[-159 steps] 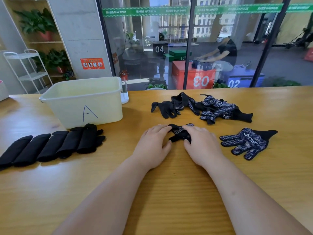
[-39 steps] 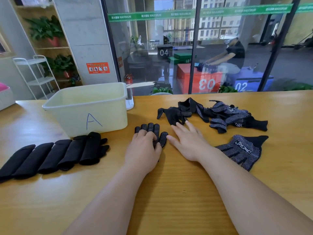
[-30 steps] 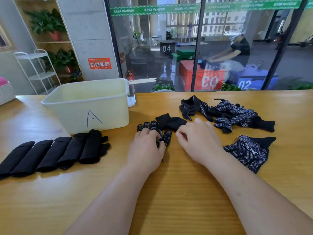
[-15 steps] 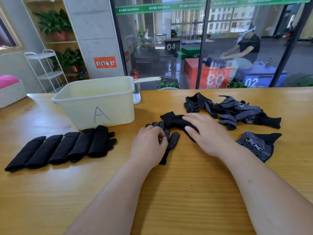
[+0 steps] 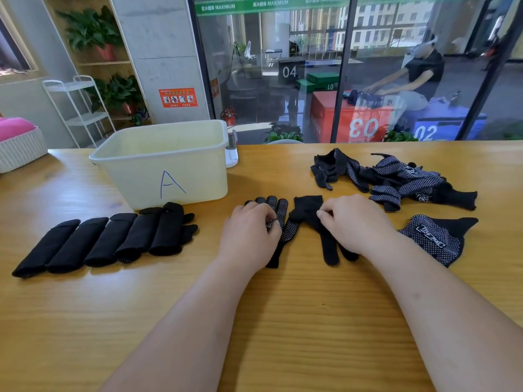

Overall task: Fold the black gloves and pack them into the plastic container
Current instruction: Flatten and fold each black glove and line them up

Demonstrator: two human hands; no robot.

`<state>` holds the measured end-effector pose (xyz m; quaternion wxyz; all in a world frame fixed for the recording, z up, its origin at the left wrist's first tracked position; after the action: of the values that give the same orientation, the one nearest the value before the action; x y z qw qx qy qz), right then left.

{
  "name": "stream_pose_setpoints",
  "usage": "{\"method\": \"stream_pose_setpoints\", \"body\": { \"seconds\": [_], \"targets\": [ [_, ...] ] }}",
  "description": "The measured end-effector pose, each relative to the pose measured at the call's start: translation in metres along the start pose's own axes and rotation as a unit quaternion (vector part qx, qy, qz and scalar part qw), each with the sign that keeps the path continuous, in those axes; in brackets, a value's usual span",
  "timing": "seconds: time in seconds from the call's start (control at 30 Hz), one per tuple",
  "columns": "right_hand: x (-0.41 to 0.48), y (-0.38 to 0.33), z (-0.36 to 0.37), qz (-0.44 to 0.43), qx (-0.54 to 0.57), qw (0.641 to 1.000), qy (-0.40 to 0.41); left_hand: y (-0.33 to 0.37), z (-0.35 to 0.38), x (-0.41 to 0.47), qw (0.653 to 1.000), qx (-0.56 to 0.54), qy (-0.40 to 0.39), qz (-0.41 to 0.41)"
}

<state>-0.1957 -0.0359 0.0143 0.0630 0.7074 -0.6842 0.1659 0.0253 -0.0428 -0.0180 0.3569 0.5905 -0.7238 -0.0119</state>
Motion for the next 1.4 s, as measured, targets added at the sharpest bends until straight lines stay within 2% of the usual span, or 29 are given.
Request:
{"method": "stream_pose_setpoints", "body": {
  "seconds": [0.1, 0.23, 0.33, 0.37, 0.47, 0.53, 0.6, 0.63, 0.73, 0.77, 0.8, 0.83, 0.9, 1.0, 1.07, 1.1, 1.13, 1.2, 1.27, 1.3, 1.4],
  "targets": [
    [-0.002, 0.009, -0.012, 0.015, -0.017, 1.0, -0.01, 0.001, -0.001, 0.0, 1.0, 0.0, -0.005, 0.012],
    [-0.001, 0.015, -0.008, 0.018, 0.016, 0.999, 0.049, 0.002, 0.0, -0.001, 1.0, -0.002, -0.015, 0.027],
    [0.0, 0.015, 0.006, 0.01, 0.003, 0.999, -0.041, 0.002, 0.0, -0.002, 0.999, -0.002, -0.023, 0.033],
    [0.0, 0.016, 0.007, 0.015, 0.006, 0.999, -0.048, 0.002, 0.0, -0.002, 0.999, -0.002, -0.021, 0.034],
    [0.001, 0.021, -0.001, 0.016, 0.028, 0.999, -0.029, 0.001, 0.0, -0.002, 0.999, -0.002, -0.022, 0.038],
    [0.002, 0.023, -0.014, 0.019, 0.092, 0.996, -0.009, 0.002, 0.0, -0.001, 0.999, -0.001, -0.027, 0.042],
    [0.006, 0.026, -0.031, 0.02, 0.177, 0.982, 0.065, 0.004, 0.0, -0.001, 0.998, -0.005, -0.035, 0.047],
    [0.009, 0.027, -0.042, 0.019, 0.21, 0.969, 0.132, 0.005, 0.001, -0.001, 0.998, -0.008, -0.041, 0.049],
    [0.007, 0.021, -0.071, -0.026, 0.333, 0.879, 0.341, 0.006, 0.003, -0.002, 0.997, -0.009, -0.06, 0.053],
    [0.004, 0.018, -0.078, -0.052, 0.353, 0.858, 0.37, 0.005, 0.003, -0.002, 0.997, -0.006, -0.064, 0.052],
    [0.001, 0.014, -0.082, -0.078, 0.353, 0.853, 0.377, 0.004, 0.004, -0.002, 0.996, -0.002, -0.068, 0.05],
    [-0.001, 0.013, -0.082, -0.093, 0.342, 0.862, 0.363, 0.003, 0.004, -0.002, 0.996, 0.002, -0.071, 0.047],
    [-0.004, 0.015, -0.074, -0.101, 0.299, 0.907, 0.28, 0.003, 0.004, -0.002, 0.996, 0.01, -0.076, 0.038],
    [-0.016, 0.023, -0.046, -0.095, 0.177, 0.978, 0.056, 0.002, 0.005, -0.002, 0.995, 0.015, -0.094, 0.028],
    [-0.033, 0.024, -0.032, -0.094, 0.102, 0.988, -0.075, 0.002, 0.006, -0.002, 0.993, 0.012, -0.112, 0.027],
    [-0.04, 0.025, -0.029, -0.086, 0.092, 0.987, -0.098, 0.002, 0.007, -0.003, 0.992, 0.012, -0.122, 0.029],
    [-0.045, 0.025, -0.029, -0.073, 0.115, 0.987, -0.083, 0.001, 0.007, -0.003, 0.991, 0.014, -0.133, 0.031],
    [-0.052, 0.019, -0.033, -0.049, 0.167, 0.985, 0.007, 0.001, 0.008, -0.003, 0.987, 0.026, -0.153, 0.037],
    [-0.054, 0.009, -0.027, -0.044, 0.154, 0.984, 0.073, 0.001, 0.009, -0.004, 0.983, 0.042, -0.176, 0.038],
    [-0.053, 0.004, -0.02, -0.04, 0.12, 0.99, 0.062, 0.0, 0.01, -0.005, 0.98, 0.054, -0.187, 0.038],
    [-0.05, -0.003, 0.011, -0.025, 0.017, 0.996, -0.079, 0.001, 0.013, -0.007, 0.971, 0.1, -0.213, 0.037]
  ]
}}
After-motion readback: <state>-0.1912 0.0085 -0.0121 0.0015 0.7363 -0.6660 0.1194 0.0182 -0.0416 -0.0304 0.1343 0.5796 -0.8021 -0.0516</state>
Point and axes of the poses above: each hand's wrist, its own x-axis towards the middle knuckle, its own z-axis out of the palm, y = z × x, the point moved 2 cm from there along x, towards the middle knuckle, and after that the axes turned 8 degrees about y, right-handed, at the moved point
